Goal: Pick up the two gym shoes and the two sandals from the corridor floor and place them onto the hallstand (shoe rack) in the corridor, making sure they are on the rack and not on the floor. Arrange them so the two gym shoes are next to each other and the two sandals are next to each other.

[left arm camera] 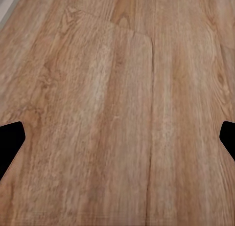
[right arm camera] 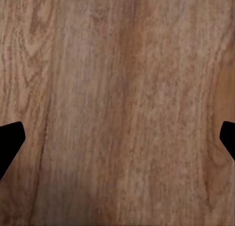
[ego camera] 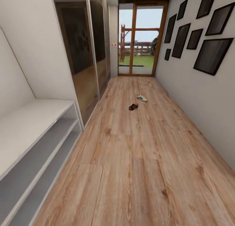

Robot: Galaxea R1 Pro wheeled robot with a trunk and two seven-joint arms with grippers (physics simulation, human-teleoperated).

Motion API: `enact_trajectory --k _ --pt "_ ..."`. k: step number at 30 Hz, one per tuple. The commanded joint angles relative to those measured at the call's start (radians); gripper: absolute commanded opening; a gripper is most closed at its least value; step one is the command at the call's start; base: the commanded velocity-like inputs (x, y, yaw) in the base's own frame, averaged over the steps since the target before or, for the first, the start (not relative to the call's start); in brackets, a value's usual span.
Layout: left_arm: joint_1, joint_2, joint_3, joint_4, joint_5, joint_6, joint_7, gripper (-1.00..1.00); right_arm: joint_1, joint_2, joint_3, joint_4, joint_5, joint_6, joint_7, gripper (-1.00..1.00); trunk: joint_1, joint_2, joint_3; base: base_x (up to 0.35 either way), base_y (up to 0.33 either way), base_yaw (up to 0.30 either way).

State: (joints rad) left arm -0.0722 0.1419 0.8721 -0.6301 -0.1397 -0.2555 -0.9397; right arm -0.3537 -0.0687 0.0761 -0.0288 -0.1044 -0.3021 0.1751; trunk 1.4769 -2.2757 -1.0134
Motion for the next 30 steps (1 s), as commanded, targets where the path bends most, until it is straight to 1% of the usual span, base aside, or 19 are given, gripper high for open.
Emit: enact_trajectory --k 1,30 --pt "-0.001 -0.001 0.007 0.0 -0.01 -0.005 -0.005 1.0 -0.001 0.0 0.008 0.001 -0.011 -0.003 0.004 1.0 0.0 0.0 -0.001 0.337 0.0 0.0" --pt "-0.001 0.0 0.007 0.0 -0.011 -0.005 -0.004 1.0 -0.001 0.0 0.008 0.001 -0.011 -0.003 0.004 1.0 0.0 0.0 -0.001 0.337 0.0 0.0"
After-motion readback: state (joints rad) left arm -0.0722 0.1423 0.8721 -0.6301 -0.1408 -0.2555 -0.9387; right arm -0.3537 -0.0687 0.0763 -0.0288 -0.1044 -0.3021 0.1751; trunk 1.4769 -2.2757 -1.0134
